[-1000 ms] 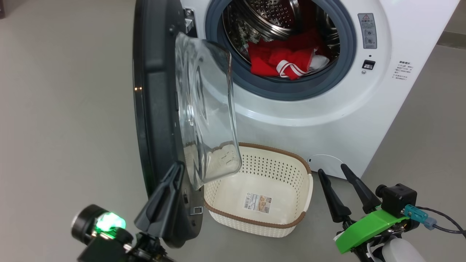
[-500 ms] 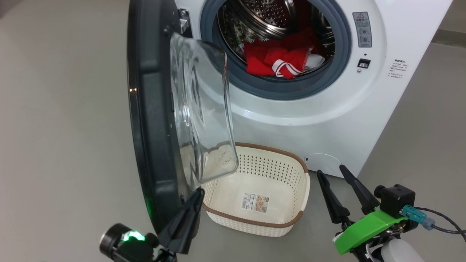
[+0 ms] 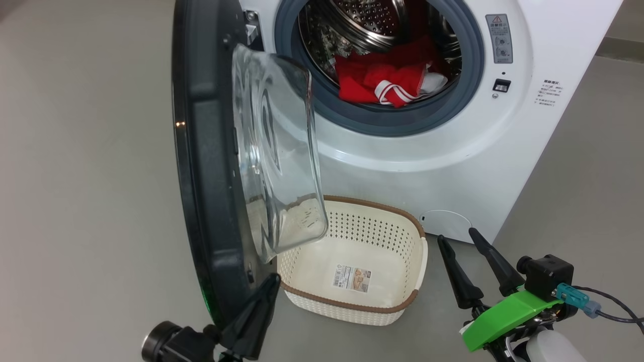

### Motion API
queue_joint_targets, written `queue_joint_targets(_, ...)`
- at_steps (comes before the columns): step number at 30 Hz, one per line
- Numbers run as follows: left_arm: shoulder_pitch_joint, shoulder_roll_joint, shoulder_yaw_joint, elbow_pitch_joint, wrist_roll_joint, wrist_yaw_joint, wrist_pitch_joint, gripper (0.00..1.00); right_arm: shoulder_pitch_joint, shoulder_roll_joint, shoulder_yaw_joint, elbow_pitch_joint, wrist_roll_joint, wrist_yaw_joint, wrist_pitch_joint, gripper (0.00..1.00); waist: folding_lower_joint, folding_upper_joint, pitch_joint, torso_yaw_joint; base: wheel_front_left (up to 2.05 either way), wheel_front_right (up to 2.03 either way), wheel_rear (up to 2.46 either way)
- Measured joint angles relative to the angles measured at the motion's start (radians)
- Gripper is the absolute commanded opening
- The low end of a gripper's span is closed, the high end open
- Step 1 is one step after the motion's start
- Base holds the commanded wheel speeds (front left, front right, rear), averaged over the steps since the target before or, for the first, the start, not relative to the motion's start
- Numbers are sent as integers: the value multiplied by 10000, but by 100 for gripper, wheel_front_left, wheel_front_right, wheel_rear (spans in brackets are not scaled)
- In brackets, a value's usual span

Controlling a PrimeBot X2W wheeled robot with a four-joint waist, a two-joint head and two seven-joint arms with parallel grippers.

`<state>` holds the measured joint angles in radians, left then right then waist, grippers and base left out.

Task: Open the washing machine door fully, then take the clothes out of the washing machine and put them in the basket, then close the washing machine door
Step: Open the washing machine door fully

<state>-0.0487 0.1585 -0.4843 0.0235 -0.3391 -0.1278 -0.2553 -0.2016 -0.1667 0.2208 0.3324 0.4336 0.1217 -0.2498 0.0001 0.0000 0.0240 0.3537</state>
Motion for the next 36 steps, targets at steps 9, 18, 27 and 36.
queue_joint_targets(9,-28,23,485,332,-263,17,-2,0,0,4,-29,-8,0,0,0,100,0,0,60,39,0,0,0)
queue_joint_targets(18,-27,284,1202,456,-464,380,-2,0,0,33,-44,-13,0,0,0,100,0,0,120,108,0,0,0)
queue_joint_targets(27,-32,756,2075,721,-792,546,-2,0,-3,50,-65,-19,0,0,2,100,0,0,208,205,0,0,0)
queue_joint_targets(36,-437,1300,2591,1260,-899,738,224,0,-28,81,-94,-23,0,0,0,100,0,0,366,376,0,0,0)
